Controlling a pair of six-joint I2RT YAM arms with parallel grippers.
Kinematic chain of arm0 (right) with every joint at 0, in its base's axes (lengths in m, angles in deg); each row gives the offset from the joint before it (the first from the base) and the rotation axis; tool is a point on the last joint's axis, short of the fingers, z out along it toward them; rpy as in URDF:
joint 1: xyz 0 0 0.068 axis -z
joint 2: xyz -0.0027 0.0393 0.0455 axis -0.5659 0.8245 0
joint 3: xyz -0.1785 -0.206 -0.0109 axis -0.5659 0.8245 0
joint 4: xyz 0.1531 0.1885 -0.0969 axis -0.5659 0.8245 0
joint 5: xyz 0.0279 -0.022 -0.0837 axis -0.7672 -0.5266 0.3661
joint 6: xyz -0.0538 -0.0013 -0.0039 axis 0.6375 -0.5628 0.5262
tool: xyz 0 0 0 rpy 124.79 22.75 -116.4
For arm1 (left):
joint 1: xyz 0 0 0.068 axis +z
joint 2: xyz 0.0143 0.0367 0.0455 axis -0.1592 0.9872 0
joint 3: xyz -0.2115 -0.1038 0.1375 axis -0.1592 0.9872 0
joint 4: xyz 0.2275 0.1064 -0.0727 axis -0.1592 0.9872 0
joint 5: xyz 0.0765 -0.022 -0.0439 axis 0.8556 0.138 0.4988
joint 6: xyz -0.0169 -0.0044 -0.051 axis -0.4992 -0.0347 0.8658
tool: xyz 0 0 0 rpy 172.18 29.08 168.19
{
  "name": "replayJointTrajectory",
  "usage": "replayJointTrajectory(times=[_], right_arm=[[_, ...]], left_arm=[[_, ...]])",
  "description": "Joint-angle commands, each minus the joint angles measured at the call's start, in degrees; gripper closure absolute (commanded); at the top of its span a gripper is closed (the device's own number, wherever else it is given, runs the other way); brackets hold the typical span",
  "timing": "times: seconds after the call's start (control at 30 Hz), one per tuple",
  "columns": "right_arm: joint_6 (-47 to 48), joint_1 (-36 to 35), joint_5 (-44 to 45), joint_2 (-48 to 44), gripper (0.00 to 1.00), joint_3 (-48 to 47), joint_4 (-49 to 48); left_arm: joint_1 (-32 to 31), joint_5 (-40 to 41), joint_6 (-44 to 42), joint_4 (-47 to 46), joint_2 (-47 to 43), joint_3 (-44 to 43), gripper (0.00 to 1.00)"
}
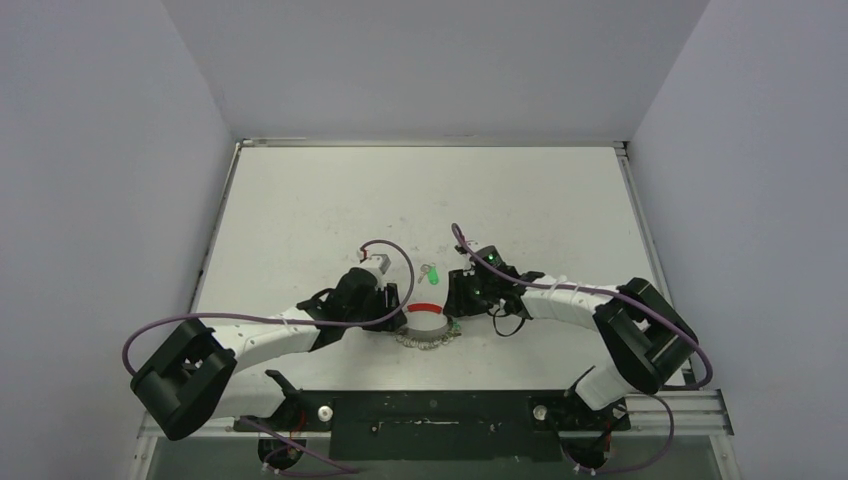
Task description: Put the keys on the keyring
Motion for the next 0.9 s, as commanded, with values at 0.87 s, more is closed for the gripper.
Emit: replayJointTrajectory(times=[0.87], right_arm=[[4.2, -0.34, 4.91, -8.74, 0.56, -4.91, 15.59]], left_arm=[[2.03, -0.18, -4.33, 5.2, -2.25, -5.01, 0.41]])
